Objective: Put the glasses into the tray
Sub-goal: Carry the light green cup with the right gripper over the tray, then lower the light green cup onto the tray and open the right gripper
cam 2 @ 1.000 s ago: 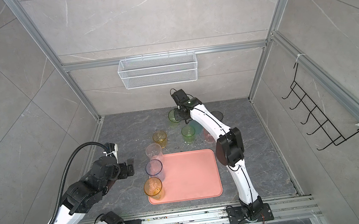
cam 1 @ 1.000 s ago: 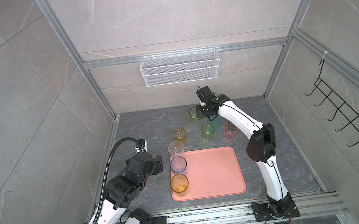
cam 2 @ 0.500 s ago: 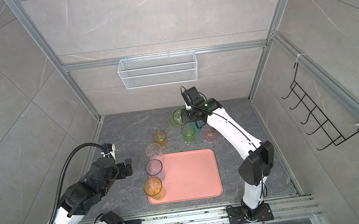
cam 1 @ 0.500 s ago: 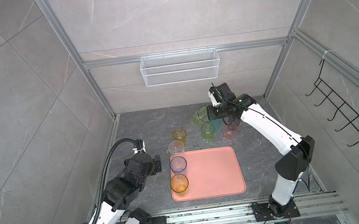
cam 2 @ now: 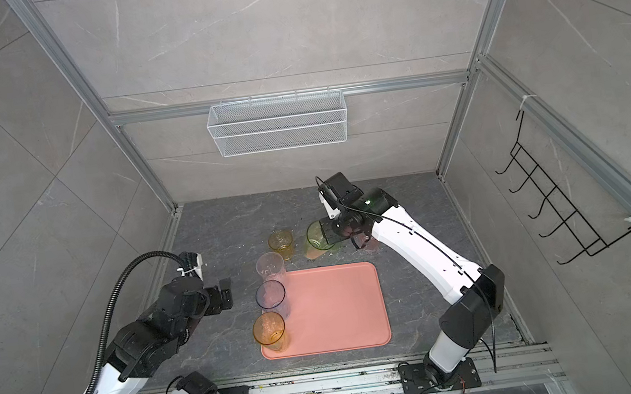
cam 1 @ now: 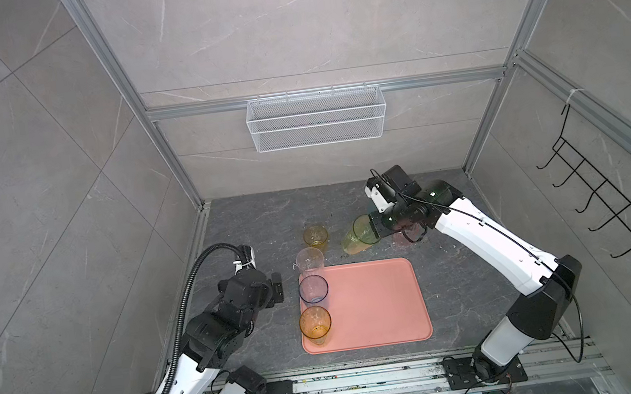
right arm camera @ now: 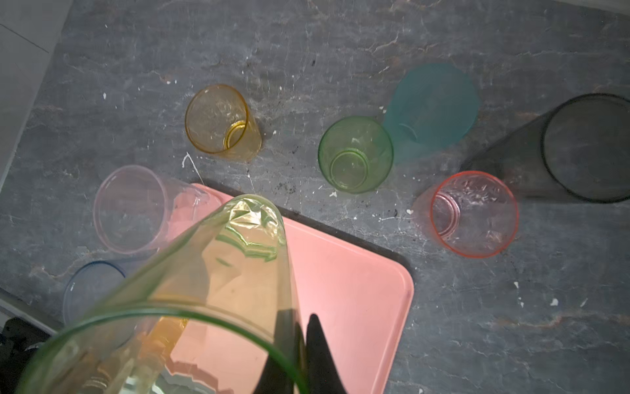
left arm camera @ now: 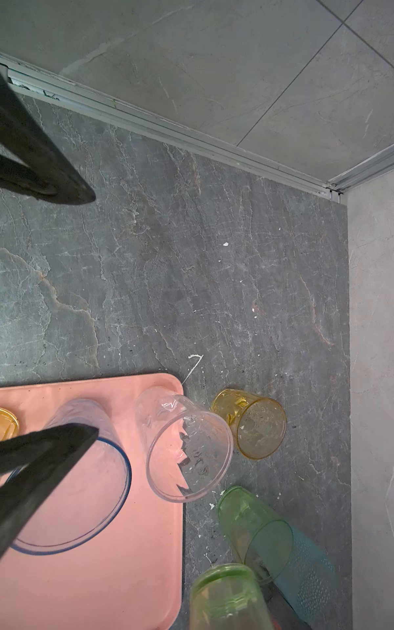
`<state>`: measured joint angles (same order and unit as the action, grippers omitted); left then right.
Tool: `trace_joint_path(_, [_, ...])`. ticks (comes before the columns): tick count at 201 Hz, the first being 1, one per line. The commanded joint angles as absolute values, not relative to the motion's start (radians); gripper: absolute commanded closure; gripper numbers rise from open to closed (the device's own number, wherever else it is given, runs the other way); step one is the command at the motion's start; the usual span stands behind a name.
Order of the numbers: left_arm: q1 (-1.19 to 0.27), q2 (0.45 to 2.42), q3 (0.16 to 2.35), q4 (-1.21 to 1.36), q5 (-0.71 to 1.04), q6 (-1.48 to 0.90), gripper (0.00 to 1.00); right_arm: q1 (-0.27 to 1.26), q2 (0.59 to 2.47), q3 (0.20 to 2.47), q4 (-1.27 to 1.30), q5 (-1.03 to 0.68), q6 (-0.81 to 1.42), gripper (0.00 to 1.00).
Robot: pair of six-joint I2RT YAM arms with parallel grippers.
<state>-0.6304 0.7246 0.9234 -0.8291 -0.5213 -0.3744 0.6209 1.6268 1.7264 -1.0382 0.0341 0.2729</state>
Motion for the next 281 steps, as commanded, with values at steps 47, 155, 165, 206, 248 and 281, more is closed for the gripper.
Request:
trace_joint_path(47, [-0.635,0.723,0.931,-0.821,-0.539,-0.380,0.00,0.661,1.587,1.658,-1.092,0.067,0.287,1.00])
trace_joint_path(155, [-0.635,0.726,0.929,-0.815,-0.531,-0.379,0.00,0.689,1.657,1.594,-1.069,0.106,0.314,1.00])
trace_joint_path(165, [-0.635,0.726,0.928,-0.816,-0.532,-0.380,0.00,0.689,1.669,1.594,-1.067,0.106,0.314,1.00])
trace_joint_path(206, [-0.635,0.724,0.927,-0.818,-0.534,-0.379,0.00,0.689,1.717,1.587,-1.052,0.104,0.313,1.00])
trace_joint_path(248, [-0.635,0.725,0.928,-0.817,-0.534,-0.380,0.00,0.689,1.743,1.569,-1.023,0.104,0.317,1.00])
trace_joint_path(281, [-0.636,0.729,0.929,-0.818,-0.533,-0.379,0.00,0.689,1.758,1.560,-1.005,0.108,0.315,1.00])
